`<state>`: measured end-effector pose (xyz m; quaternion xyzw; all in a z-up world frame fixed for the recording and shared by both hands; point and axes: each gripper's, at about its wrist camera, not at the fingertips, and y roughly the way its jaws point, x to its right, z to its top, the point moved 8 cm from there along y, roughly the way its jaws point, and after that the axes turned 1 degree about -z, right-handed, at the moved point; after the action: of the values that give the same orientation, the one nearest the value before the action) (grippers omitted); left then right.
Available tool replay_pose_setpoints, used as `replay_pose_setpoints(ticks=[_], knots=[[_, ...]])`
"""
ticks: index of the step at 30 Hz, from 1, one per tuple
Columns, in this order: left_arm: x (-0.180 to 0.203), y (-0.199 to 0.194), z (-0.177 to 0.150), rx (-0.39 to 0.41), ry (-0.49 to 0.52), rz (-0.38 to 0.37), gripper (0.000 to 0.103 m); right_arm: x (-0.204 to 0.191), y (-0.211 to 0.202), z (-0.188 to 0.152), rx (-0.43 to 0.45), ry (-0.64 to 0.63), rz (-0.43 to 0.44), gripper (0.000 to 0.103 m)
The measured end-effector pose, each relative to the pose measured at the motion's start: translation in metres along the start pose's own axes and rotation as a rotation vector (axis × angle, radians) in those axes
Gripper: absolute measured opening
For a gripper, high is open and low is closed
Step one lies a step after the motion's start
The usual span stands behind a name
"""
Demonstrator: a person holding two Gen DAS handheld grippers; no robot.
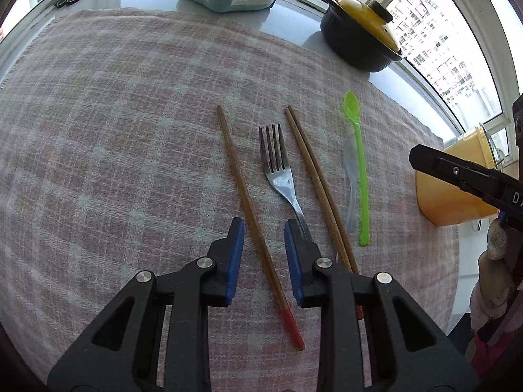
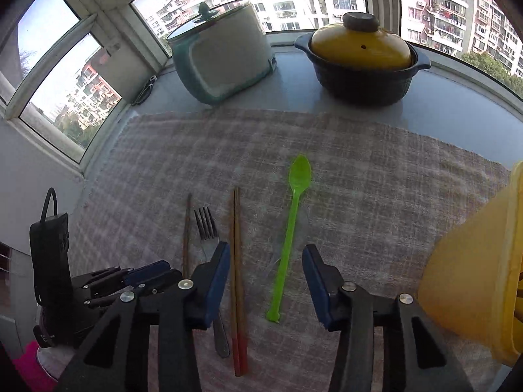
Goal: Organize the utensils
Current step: 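Move both tools back from the bin to the remaining utensils, then close the right tool on the green spoon while the left tool grasps a chopstick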
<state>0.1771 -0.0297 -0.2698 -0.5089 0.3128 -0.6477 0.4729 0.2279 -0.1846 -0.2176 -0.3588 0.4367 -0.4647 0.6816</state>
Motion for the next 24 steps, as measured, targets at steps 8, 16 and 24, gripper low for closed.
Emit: replay_pose_setpoints(ticks=[8,16,24], knots=[[-0.001,0.010,0.003,-0.010,-0.014,0.010,0.025,0.005,0.030,0.003,-0.064,0.019,-0.018,0.043],[0.000,0.016,0.004,-0.019,-0.010,0.019,0.025,0.008,0.041,0.006,-0.085,0.031,-0.013,0.036],[-0.002,0.021,0.003,-0.018,-0.012,0.029,0.023,0.009,0.053,0.010,-0.103,0.029,-0.034,0.031]])
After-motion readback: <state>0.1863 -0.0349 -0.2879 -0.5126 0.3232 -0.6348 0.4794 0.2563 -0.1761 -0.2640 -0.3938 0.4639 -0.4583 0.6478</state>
